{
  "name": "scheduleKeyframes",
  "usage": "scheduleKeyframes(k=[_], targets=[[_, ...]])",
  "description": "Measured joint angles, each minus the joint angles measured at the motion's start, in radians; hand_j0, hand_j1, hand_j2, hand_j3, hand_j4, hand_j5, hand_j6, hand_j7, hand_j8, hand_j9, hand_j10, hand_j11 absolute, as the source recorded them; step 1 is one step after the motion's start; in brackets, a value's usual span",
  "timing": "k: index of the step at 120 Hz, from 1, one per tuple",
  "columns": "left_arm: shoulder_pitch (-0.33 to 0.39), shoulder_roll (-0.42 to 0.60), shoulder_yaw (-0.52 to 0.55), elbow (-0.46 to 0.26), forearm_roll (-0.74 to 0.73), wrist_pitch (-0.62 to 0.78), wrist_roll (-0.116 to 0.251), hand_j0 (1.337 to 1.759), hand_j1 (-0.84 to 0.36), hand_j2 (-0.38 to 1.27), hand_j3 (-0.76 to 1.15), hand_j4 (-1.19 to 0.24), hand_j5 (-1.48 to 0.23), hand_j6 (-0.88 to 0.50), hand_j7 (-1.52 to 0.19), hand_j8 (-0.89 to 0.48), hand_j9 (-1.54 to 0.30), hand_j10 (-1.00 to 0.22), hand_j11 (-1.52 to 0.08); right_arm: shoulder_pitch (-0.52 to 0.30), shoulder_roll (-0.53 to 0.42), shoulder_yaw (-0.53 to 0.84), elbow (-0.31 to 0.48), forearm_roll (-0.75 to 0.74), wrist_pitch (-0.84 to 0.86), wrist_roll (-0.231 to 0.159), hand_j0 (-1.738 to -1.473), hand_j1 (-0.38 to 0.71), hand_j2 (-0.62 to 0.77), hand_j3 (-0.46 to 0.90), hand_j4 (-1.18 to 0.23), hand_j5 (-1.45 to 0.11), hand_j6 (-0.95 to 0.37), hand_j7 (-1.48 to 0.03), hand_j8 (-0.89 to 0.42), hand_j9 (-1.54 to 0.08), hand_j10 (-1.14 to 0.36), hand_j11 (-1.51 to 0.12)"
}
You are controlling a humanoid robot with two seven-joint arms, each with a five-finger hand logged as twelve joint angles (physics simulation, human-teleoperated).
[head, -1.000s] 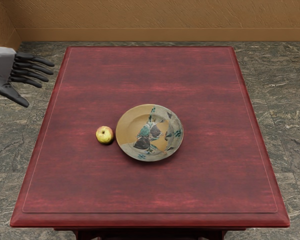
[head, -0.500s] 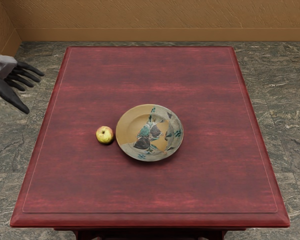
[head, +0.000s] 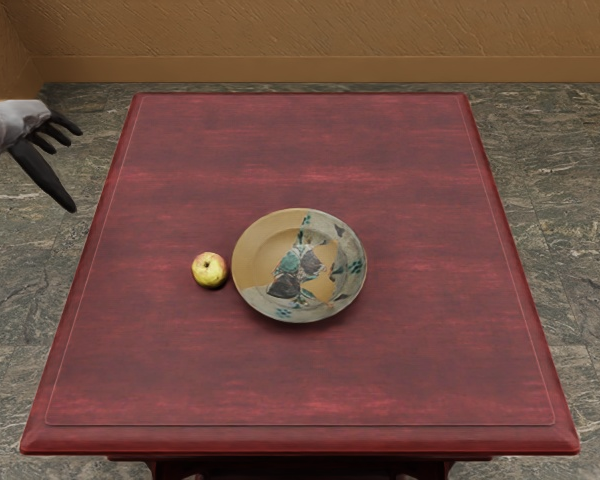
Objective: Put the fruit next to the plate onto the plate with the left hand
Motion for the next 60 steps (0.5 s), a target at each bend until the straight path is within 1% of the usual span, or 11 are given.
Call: scheduleKeyframes(k=[8,20,24,35,49,60], targets=[[-0.049,-0.052,0.051,-0.017,-0.046,0.026,-0.009,1.658,0.04,0.05,0.00,-0.26,-0.33,-0.26,-0.33,-0.26,-0.33,-0.26,-0.33,0.000,0.000,0.000,0.000,0.000,0.000,0.000,-1.658,-0.31,-0.01,0.00,-0.04,-0.05,-0.04,-0.05,-0.04,-0.05,-0.04,-0.05],[-0.068,-0.127,0.100,-0.039,-0.088,0.075,-0.021,1.658,0.04,0.05,0.00,-0.26,-0.33,-0.26,-0.33,-0.26,-0.33,-0.26,-0.33,0.000,0.000,0.000,0.000,0.000,0.000,0.000,-1.658,-0.31,-0.01,0.00,-0.04,-0.05,-0.04,-0.05,-0.04,-0.05,-0.04,-0.05],[-0.072,-0.175,0.116,-0.043,-0.095,0.099,-0.023,1.658,0.04,0.05,0.00,-0.26,-0.33,-0.26,-0.33,-0.26,-0.33,-0.26,-0.33,0.000,0.000,0.000,0.000,0.000,0.000,0.000,-1.658,-0.31,-0.01,0.00,-0.04,-0.05,-0.04,-0.05,-0.04,-0.05,-0.04,-0.05],[-0.124,-0.254,0.161,-0.053,-0.138,0.153,-0.029,1.658,0.04,0.05,0.00,-0.26,-0.33,-0.26,-0.33,-0.26,-0.33,-0.26,-0.33,0.000,0.000,0.000,0.000,0.000,0.000,0.000,-1.658,-0.31,-0.01,0.00,-0.04,-0.05,-0.04,-0.05,-0.04,-0.05,-0.04,-0.05],[-0.165,-0.348,0.194,-0.058,-0.226,0.183,-0.044,1.658,0.04,0.05,0.00,-0.26,-0.33,-0.26,-0.33,-0.26,-0.33,-0.26,-0.33,0.000,0.000,0.000,0.000,0.000,0.000,0.000,-1.658,-0.31,-0.01,0.00,-0.04,-0.05,-0.04,-0.05,-0.04,-0.05,-0.04,-0.05],[-0.175,-0.421,0.204,-0.060,-0.293,0.202,-0.060,1.658,0.04,0.05,0.00,-0.26,-0.34,-0.26,-0.34,-0.26,-0.34,-0.26,-0.34,0.000,0.000,0.000,0.000,0.000,0.000,0.000,-1.658,-0.31,-0.01,0.00,-0.04,-0.05,-0.04,-0.05,-0.04,-0.05,-0.04,-0.05]])
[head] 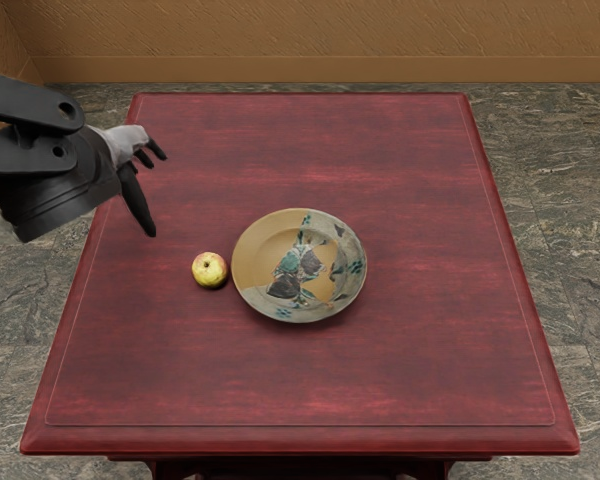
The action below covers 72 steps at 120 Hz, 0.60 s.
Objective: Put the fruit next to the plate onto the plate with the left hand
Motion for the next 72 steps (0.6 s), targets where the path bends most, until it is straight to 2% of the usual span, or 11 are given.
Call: scheduleKeyframes(k=[36,72], targets=[[0.010,-0.133,0.004,-0.012,-0.094,0.070,-0.009,1.658,0.03,0.05,0.00,-0.27,-0.35,-0.27,-0.35,-0.27,-0.35,-0.27,-0.35,0.000,0.000,0.000,0.000,0.000,0.000,0.000,-1.658,-0.31,-0.01,0.00,-0.04,-0.05,-0.04,-0.05,-0.04,-0.05,-0.04,-0.05],[0.075,-0.209,-0.008,-0.018,-0.103,0.108,-0.003,1.658,0.01,0.06,0.00,-0.29,-0.37,-0.29,-0.37,-0.29,-0.37,-0.29,-0.37,0.000,0.000,0.000,0.000,0.000,0.000,0.000,-1.658,-0.31,-0.01,0.00,-0.04,-0.05,-0.04,-0.05,-0.04,-0.05,-0.04,-0.05]])
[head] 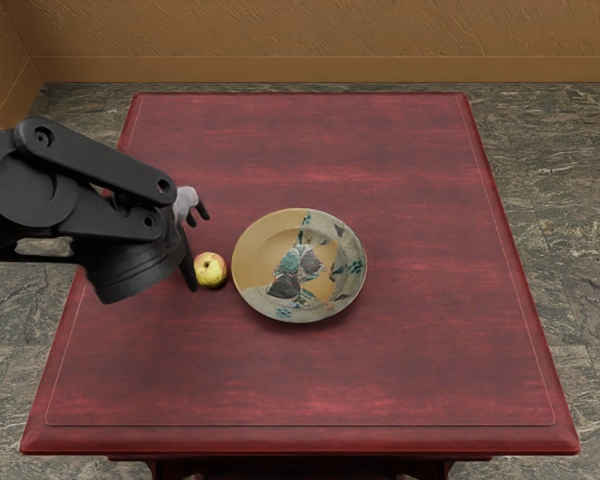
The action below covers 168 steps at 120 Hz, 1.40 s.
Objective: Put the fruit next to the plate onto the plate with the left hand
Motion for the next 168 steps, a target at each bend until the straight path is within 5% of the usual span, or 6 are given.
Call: scheduleKeyframes(k=[67,168], targets=[[0.080,-0.069,-0.002,0.045,0.094,0.002,0.058,1.658,0.00,0.06,0.00,-0.29,-0.38,-0.29,-0.38,-0.29,-0.38,-0.29,-0.38,0.000,0.000,-0.001,0.000,0.000,0.000,0.000,-1.658,-0.31,-0.01,0.00,-0.04,-0.05,-0.04,-0.05,-0.04,-0.05,-0.04,-0.05],[0.181,-0.144,-0.026,0.187,0.119,0.002,0.062,1.658,-0.06,0.07,0.00,-0.34,-0.44,-0.34,-0.44,-0.34,-0.44,-0.34,-0.44,0.000,0.000,0.000,0.000,0.000,0.000,0.000,-1.658,-0.31,-0.01,0.00,-0.04,-0.05,-0.04,-0.05,-0.04,-0.05,-0.04,-0.05]])
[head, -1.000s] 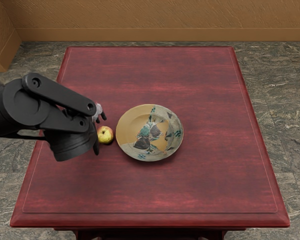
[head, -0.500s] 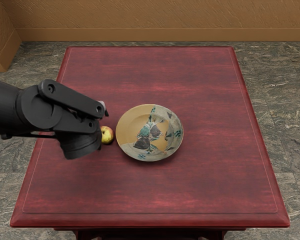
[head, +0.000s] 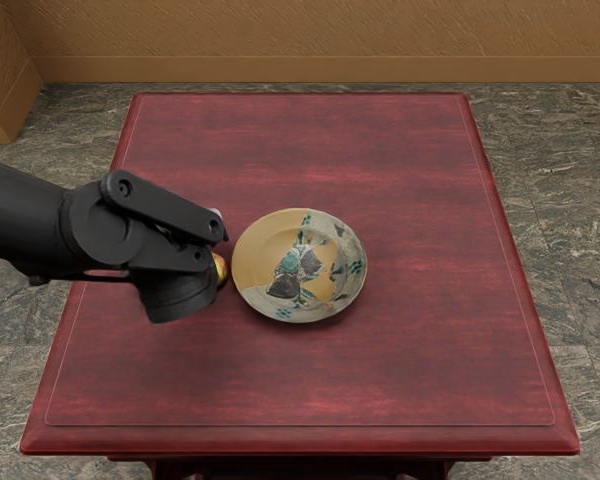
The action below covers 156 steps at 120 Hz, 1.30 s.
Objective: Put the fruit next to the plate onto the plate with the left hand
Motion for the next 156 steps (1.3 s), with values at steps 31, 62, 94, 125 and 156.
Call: scheduleKeyframes(k=[31,62,94,125,156], targets=[[0.027,-0.029,0.000,0.035,0.019,0.000,0.000,1.658,-0.13,0.08,0.00,-0.40,-0.52,-0.40,-0.52,-0.40,-0.52,-0.40,-0.52,0.000,0.000,0.000,0.000,0.000,0.000,0.000,-1.658,-0.31,-0.01,0.00,-0.04,-0.05,-0.04,-0.05,-0.04,-0.05,-0.04,-0.05],[0.043,-0.056,0.010,0.074,0.028,0.000,0.000,1.658,-0.15,0.08,0.00,-0.41,-0.54,-0.41,-0.54,-0.41,-0.54,-0.41,-0.54,0.000,0.000,0.000,0.000,0.000,0.000,0.000,-1.658,-0.31,-0.01,0.00,-0.04,-0.05,-0.04,-0.05,-0.04,-0.05,-0.04,-0.05],[0.054,-0.065,0.027,0.109,0.030,-0.001,0.000,1.657,-0.13,0.12,0.00,-0.41,-0.55,-0.41,-0.55,-0.41,-0.55,-0.41,-0.55,0.000,0.000,0.000,0.000,0.000,0.000,0.000,-1.658,-0.31,-0.01,0.00,-0.04,-0.05,-0.04,-0.05,-0.04,-0.05,-0.04,-0.05],[0.054,-0.066,0.036,0.116,0.031,-0.001,-0.001,1.657,-0.26,0.23,0.00,-0.55,-0.73,-0.50,-0.73,-0.49,-0.73,-0.55,-0.73,0.000,0.000,0.000,0.000,0.000,0.000,0.000,-1.658,-0.31,-0.01,0.00,-0.04,-0.05,-0.04,-0.05,-0.04,-0.05,-0.04,-0.05],[0.051,-0.064,0.040,0.121,0.029,0.000,0.000,1.657,-0.30,0.49,0.00,-0.67,-0.88,-0.52,-0.88,-0.52,-0.88,-0.67,-0.88,0.000,0.000,0.000,0.000,0.000,0.000,0.000,-1.658,-0.31,-0.01,0.00,-0.04,-0.05,-0.04,-0.05,-0.04,-0.05,-0.04,-0.05]])
